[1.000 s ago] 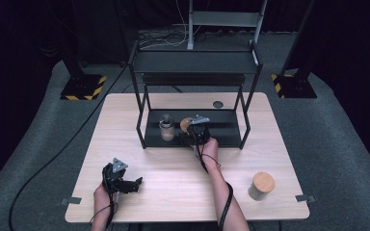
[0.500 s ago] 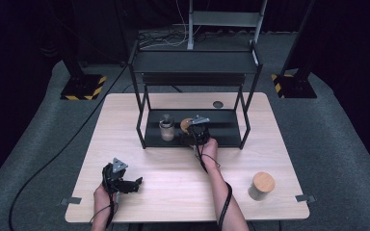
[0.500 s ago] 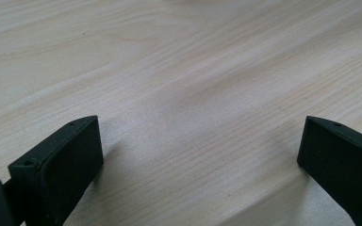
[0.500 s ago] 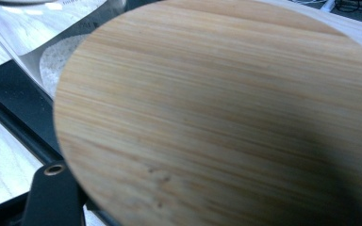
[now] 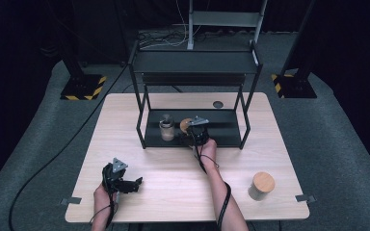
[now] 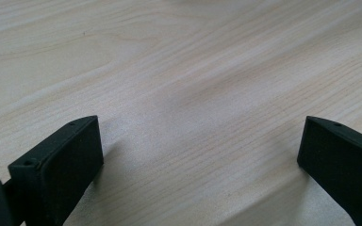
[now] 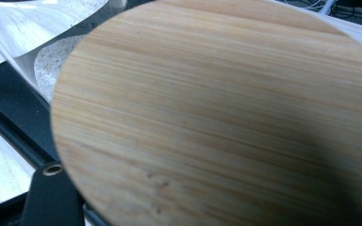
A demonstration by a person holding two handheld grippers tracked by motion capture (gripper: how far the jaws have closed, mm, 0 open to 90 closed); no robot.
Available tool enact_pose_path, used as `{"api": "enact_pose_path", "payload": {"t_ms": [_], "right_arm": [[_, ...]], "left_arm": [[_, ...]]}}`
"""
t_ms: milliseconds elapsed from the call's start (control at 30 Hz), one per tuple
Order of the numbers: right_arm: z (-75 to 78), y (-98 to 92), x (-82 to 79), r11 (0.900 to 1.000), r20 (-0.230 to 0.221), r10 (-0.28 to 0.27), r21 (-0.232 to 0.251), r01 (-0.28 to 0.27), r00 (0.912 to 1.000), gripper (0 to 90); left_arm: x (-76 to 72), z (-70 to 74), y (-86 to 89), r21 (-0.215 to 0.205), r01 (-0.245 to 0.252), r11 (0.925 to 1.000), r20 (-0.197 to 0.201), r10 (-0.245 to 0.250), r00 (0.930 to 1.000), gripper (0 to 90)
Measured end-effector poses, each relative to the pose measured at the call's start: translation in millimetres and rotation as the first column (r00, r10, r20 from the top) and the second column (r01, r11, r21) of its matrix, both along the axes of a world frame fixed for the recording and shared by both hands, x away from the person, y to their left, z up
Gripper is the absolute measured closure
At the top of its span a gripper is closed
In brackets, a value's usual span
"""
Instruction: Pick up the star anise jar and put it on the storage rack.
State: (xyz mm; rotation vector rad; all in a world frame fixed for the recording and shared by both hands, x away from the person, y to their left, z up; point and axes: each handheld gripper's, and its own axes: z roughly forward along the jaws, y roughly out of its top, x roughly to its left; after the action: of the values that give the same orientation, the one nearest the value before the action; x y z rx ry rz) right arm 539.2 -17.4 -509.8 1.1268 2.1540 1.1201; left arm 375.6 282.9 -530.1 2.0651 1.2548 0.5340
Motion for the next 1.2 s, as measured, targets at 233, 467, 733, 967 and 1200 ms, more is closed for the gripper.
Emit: {"api": "enact_pose_path", "payload": {"t_ms": [233, 467, 733, 967, 1200], "right_arm": [[-0.3, 1.0, 0.9, 1.000, 0.001, -0.007, 0.000, 0.007, 1.0000, 25.1], [-0.4, 3.1, 1.7, 1.000, 0.000, -0.014, 0.001, 0.014, 0.9999, 25.1], [-0.3, 3.5, 2.9, 1.000, -0.002, -0.016, -0.002, 0.016, 0.9999, 25.0], [-0.4, 4.2, 5.0, 1.000, -0.006, -0.019, 0.002, 0.019, 0.9998, 25.1], [-0.1, 4.2, 5.7, 1.000, -0.015, -0.019, 0.002, 0.019, 0.9997, 25.1]], "left_arm": [[-0.1, 0.0, -0.1, 0.001, 0.000, 1.0000, 0.001, 0.000, 1.0000, 0.3], [-0.2, 0.0, -0.2, 0.002, 0.000, 1.0000, 0.002, 0.000, 1.0000, 0.3], [-0.2, 0.0, -0.1, 0.002, 0.000, 1.0000, 0.001, 0.000, 1.0000, 0.3], [-0.2, 0.0, -0.2, 0.002, 0.000, 1.0000, 0.002, 0.000, 1.0000, 0.3], [-0.3, -0.1, -0.4, 0.000, -0.001, 1.0000, 0.004, 0.001, 1.0000, 0.3]]}}
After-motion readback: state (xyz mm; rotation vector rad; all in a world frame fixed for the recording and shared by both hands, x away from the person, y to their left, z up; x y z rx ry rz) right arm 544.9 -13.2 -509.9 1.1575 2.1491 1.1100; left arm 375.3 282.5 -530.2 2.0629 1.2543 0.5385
